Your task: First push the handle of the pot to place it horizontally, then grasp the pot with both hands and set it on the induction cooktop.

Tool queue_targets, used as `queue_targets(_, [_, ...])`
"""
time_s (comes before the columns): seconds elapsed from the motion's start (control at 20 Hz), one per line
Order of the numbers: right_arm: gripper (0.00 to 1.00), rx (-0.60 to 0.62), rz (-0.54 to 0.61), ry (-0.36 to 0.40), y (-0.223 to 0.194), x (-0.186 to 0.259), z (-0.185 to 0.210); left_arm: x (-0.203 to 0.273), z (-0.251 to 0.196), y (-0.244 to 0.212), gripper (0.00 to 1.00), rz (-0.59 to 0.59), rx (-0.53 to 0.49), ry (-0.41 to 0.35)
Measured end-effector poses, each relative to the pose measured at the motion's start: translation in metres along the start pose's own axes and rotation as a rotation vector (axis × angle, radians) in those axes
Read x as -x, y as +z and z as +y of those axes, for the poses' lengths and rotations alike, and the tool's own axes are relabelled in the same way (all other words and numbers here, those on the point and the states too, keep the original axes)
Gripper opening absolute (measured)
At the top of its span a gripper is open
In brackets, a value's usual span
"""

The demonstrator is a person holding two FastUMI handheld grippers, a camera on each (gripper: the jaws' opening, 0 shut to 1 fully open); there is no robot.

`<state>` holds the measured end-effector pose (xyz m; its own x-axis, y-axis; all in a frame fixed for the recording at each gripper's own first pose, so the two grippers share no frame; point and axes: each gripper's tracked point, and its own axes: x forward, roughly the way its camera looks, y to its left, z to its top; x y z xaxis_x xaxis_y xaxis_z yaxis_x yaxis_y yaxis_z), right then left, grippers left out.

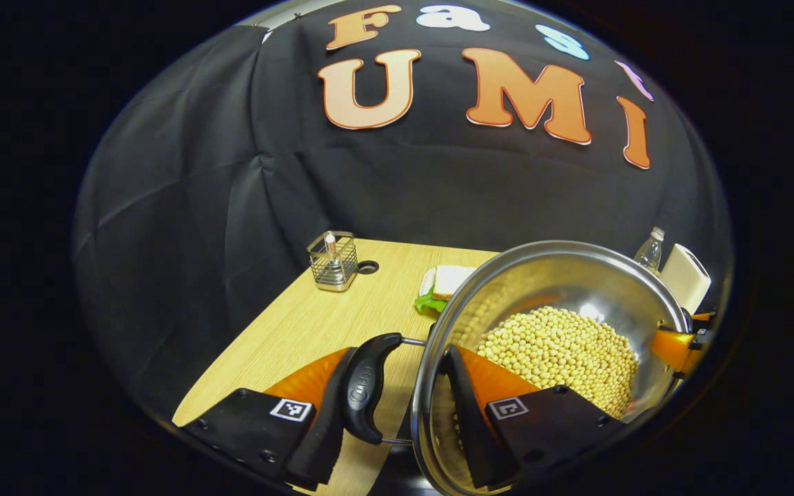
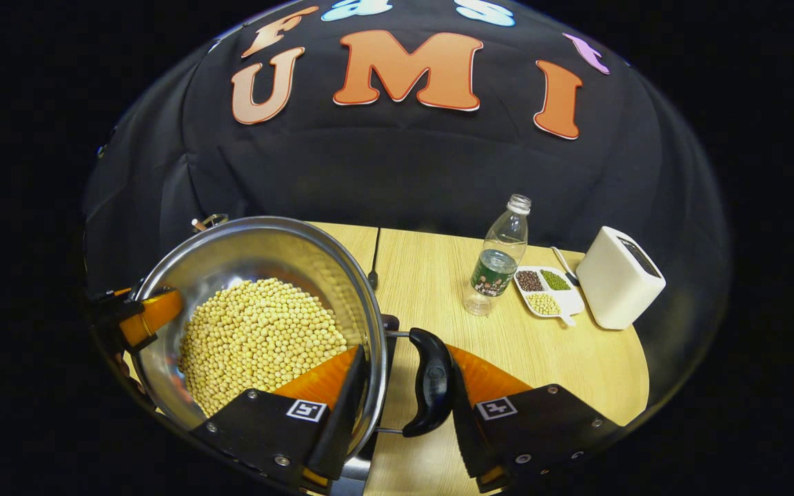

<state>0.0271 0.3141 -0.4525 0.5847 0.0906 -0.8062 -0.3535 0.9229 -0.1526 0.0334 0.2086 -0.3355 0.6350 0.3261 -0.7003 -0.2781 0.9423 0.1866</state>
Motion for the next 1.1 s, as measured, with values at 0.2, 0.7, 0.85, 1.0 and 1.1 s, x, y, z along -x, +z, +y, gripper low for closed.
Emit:
queue_targets(0.2, [0.65,-0.007,0.029,0.02,-0.011,-0.014,0.003,-0.001,-0.001,0.004,0.78,0.038,-0.004,0.005])
queue_targets(0.7, [0.65,-0.023,0.1,0.026,-0.029,-0.041,0.014,-0.013,-0.005,0.013,0.78,0.125,-0.019,0.01])
queue_targets(0.85, [0.64,-0.034,0.1,0.021,-0.029,-0.046,0.014,-0.015,-0.008,0.019,0.76,0.128,-0.029,0.01])
queue_targets(1.0, [0.65,-0.039,0.101,0.012,-0.029,-0.051,0.017,-0.018,-0.009,0.009,0.78,0.153,-0.037,0.005])
queue_targets(1.1, [0.67,-0.025,0.086,-0.005,-0.025,-0.054,0.019,-0.021,-0.013,0.011,0.81,0.152,-0.043,0.005])
